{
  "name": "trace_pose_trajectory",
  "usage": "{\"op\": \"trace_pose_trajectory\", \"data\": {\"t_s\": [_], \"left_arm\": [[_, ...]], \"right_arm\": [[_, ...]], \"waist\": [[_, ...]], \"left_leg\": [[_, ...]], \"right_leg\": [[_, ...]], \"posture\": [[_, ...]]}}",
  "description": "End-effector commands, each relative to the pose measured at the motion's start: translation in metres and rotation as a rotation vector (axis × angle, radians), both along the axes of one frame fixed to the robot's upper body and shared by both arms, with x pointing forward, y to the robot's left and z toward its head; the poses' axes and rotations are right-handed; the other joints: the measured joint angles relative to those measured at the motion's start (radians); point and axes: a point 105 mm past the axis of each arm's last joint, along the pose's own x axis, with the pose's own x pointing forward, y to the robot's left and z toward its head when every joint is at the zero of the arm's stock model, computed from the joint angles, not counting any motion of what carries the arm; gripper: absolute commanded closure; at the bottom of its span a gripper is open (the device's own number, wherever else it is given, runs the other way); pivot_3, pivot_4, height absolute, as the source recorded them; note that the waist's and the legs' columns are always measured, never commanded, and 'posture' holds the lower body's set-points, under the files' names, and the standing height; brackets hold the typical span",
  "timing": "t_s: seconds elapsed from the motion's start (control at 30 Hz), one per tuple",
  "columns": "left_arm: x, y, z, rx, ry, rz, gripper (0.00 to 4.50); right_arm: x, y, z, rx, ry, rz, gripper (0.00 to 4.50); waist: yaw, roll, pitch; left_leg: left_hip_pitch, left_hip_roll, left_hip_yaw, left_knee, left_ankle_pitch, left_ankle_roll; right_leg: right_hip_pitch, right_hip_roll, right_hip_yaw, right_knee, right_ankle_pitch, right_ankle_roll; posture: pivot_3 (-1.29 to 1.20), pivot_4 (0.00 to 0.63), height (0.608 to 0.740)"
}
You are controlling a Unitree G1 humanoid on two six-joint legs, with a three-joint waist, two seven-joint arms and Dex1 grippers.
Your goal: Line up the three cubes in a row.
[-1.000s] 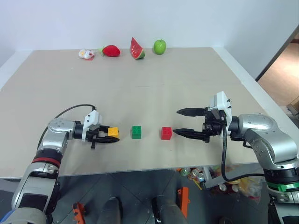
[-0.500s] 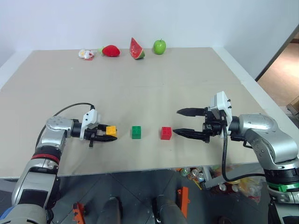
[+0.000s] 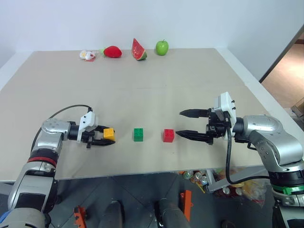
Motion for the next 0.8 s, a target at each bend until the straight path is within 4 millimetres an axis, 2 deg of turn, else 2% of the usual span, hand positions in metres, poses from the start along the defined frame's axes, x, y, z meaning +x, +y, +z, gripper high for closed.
{"op": "trace_pose_trajectory", "data": {"t_s": [0.03, 0.1, 0.23, 0.43, 0.53, 0.63, 0.8], "left_arm": [[0.001, 0.001, 0.005, -0.018, -0.035, 0.011, 0.49], [-0.004, 0.005, 0.004, -0.01, 0.006, 0.002, 0.49], [-0.02, 0.037, 0.006, 0.039, 0.054, 0.037, 0.49], [-0.042, 0.101, 0.015, 0.123, 0.045, 0.229, 0.49], [-0.05, 0.131, 0.025, 0.115, 0.024, 0.417, 0.49], [-0.048, 0.131, 0.034, 0.076, -0.013, 0.524, 0.49], [-0.048, 0.101, 0.049, -0.039, -0.05, 0.599, 0.49]], "right_arm": [[-0.002, 0.0, 0.014, -0.003, -0.061, 0.008, 0.63], [-0.002, 0.0, 0.014, -0.002, -0.061, 0.009, 0.63], [0.0, -0.001, 0.016, -0.002, -0.064, 0.014, 0.63], [0.001, -0.005, 0.016, -0.006, -0.062, 0.009, 0.63], [0.001, -0.018, 0.005, -0.027, -0.029, -0.031, 0.63], [0.004, -0.034, -0.012, -0.062, 0.008, -0.098, 0.63], [0.016, -0.065, -0.046, -0.089, 0.093, -0.24, 0.63]], "waist": [[0.0, 0.0, 0.0], [0.0, 0.0, 0.0], [-0.009, 0.0, 0.0], [-0.014, 0.0, 0.0], [-0.011, 0.0, 0.0], [-0.002, 0.0, 0.0], [0.008, 0.0, 0.0]], "left_leg": [[0.0, 0.0, 0.0, 0.0, 0.0, 0.0], [0.0, 0.0, 0.0, 0.0, 0.0, 0.0], [0.001, 0.002, 0.001, 0.0, 0.0, 0.0], [0.002, 0.005, 0.0, -0.002, -0.001, 0.0], [0.002, 0.005, 0.001, -0.002, -0.001, 0.0], [0.002, 0.005, 0.003, -0.002, -0.002, -0.002], [0.001, 0.005, 0.01, -0.001, -0.002, -0.002]], "right_leg": [[0.0, 0.0, 0.0, 0.0, 0.0, 0.0], [0.0, 0.0, 0.0, 0.0, 0.0, 0.0], [0.0, 0.002, 0.001, 0.0, 0.0, 0.0], [-0.002, 0.004, 0.0, 0.003, -0.002, -0.005], [-0.002, 0.004, -0.001, 0.003, -0.002, -0.006], [-0.002, 0.001, -0.001, 0.002, -0.003, -0.006], [-0.001, -0.008, -0.005, 0.002, -0.004, -0.004]], "posture": [[0.0, 0.15, 0.74], [0.0, 0.15, 0.74], [0.0, 0.15, 0.74], [0.0, 0.15, 0.74], [0.0, 0.15, 0.74], [0.0, 0.15, 0.74], [0.0, 0.15, 0.74]]}}
